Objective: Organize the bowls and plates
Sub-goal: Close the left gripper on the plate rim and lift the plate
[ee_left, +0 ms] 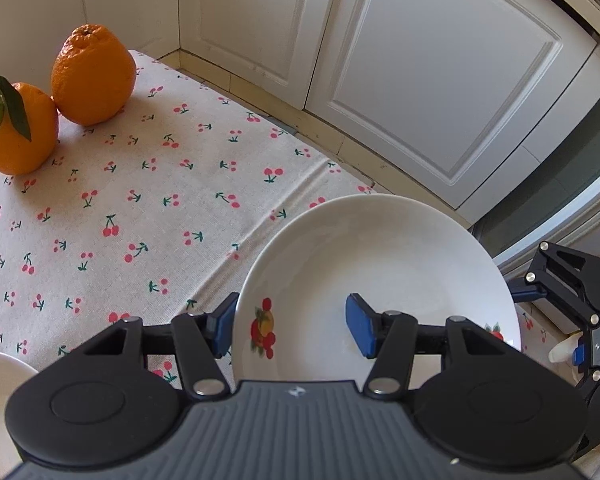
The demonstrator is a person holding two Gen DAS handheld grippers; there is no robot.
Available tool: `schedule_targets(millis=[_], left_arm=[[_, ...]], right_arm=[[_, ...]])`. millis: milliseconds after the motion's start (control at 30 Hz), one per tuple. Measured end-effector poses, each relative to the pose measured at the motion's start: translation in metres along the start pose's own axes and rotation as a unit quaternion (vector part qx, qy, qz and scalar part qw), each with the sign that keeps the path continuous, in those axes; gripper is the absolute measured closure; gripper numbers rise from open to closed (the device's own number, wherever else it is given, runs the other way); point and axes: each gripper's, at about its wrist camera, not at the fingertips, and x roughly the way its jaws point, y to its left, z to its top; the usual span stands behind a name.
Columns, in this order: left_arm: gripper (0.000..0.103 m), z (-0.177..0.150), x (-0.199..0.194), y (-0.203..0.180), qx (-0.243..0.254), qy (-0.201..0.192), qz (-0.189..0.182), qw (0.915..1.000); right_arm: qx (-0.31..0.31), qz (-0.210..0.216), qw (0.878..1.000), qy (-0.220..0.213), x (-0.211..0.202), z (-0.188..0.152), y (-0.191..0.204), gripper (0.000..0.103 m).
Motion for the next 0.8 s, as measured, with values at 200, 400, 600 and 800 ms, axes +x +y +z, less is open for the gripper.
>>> schedule_targets(millis=[200,400,600,800], left_arm=[[0.048,0.002,0.004,0.006,-0.004,-0.002,0.000,1.0000],[0.048,0.005,0.007,0.009,-0.005,-0.006,0.000,1.0000],[0.048,0.008,0.009,0.012,-0.008,-0.010,0.001,0.9999],[0.048,0.009,0.010,0.011,-0.007,-0.016,0.003,0.9998]], right_arm=[[0.005,0.000,1.000,0.000,0.006,0.003,-0.004,0.010],[0.004,-0.005,1.000,0.002,0.010,0.006,-0.005,0.010],[0.006,-0.007,1.000,0.002,0.011,0.007,-0.006,0.010],[0.010,-0.009,1.000,-0.001,0.010,0.006,-0.006,0.010]])
